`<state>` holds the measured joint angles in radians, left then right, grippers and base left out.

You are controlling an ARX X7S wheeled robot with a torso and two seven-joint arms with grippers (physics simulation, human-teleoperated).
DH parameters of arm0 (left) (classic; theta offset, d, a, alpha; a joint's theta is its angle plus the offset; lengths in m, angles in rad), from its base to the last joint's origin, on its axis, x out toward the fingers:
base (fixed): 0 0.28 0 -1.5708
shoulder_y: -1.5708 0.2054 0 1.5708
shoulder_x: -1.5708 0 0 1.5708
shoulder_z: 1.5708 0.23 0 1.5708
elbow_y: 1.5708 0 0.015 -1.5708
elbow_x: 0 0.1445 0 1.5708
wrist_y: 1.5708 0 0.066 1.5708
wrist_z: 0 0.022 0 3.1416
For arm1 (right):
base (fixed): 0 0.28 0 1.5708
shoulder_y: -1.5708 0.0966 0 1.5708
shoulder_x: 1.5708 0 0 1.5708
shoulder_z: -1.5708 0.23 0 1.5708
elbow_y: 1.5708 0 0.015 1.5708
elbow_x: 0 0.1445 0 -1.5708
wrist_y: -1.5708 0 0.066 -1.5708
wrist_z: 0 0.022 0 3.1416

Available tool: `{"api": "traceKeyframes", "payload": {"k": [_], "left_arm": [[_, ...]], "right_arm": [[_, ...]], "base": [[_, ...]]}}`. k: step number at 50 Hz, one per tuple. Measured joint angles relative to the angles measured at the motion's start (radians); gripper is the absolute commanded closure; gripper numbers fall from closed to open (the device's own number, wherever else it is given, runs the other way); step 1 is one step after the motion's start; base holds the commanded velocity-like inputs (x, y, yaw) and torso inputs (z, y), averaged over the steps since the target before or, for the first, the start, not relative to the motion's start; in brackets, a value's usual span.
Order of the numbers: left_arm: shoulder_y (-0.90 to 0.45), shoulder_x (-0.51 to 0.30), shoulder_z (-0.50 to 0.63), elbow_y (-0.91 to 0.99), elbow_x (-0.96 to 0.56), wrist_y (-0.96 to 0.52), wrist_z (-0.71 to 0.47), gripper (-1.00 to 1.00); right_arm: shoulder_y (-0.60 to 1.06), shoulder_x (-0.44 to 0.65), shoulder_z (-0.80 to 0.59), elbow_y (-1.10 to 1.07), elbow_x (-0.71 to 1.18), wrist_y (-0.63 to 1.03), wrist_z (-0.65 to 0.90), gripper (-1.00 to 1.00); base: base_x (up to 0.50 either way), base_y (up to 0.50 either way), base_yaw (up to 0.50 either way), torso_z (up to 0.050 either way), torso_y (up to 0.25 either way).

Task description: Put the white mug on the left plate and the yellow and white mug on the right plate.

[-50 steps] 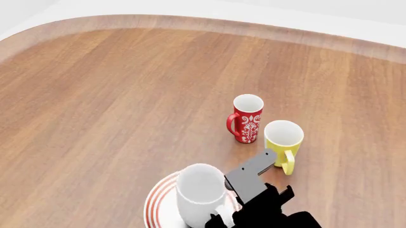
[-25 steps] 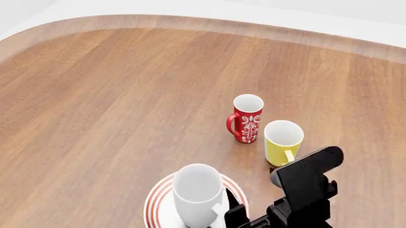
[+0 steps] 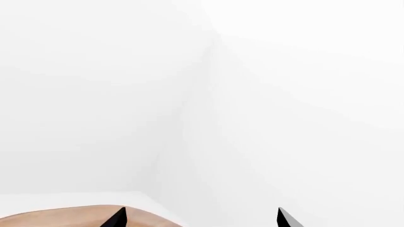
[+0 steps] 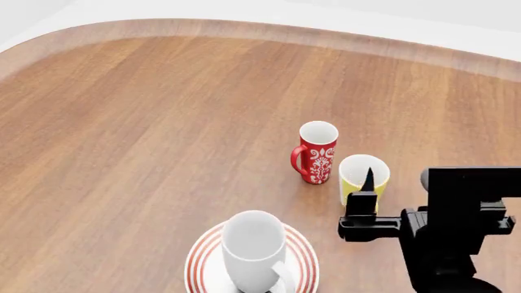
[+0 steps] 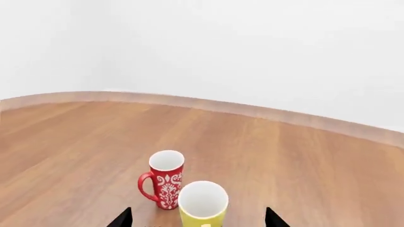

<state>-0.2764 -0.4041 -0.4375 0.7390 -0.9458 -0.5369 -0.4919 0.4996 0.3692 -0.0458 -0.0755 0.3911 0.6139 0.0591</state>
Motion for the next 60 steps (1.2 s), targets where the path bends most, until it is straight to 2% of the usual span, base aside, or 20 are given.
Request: {"api": "traceKeyframes", "payload": {"k": [9,14,29,36,44,60], "left_arm": [[0.002,-0.002,0.002,0.001,-0.002,0.002,-0.001,-1.00],[-0.004,-0.009,0.011,-0.003,0.001,-0.002,0.000,-1.00],[-0.008,-0.023,0.026,-0.008,-0.002,-0.010,0.000,-1.00],[-0.003,-0.026,0.034,-0.003,0.003,-0.009,0.004,-1.00],[0.005,-0.030,0.031,0.004,0.000,-0.007,0.002,-1.00],[0.011,-0.046,0.034,0.009,-0.008,-0.012,0.002,-1.00]], "right_arm": [[0.028,-0.017,0.001,0.047,-0.032,0.009,0.059,-1.00],[0.113,-0.036,-0.023,0.148,-0.060,-0.013,0.063,-1.00],[0.494,-0.135,-0.077,0.908,-0.143,-0.326,-0.020,-1.00],[0.602,-0.171,-0.069,1.148,-0.189,-0.420,-0.046,-1.00],[0.667,-0.197,-0.044,1.278,-0.256,-0.429,-0.059,-1.00],[0.726,-0.223,0.000,1.362,-0.356,-0.376,-0.059,-1.00]], "base": [[0.00,0.00,0.00,0.000,0.000],[0.00,0.00,0.00,0.000,0.000],[0.00,0.00,0.00,0.000,0.000],[0.00,0.00,0.00,0.000,0.000],[0.00,0.00,0.00,0.000,-0.031],[0.00,0.00,0.00,0.000,-0.139]]}}
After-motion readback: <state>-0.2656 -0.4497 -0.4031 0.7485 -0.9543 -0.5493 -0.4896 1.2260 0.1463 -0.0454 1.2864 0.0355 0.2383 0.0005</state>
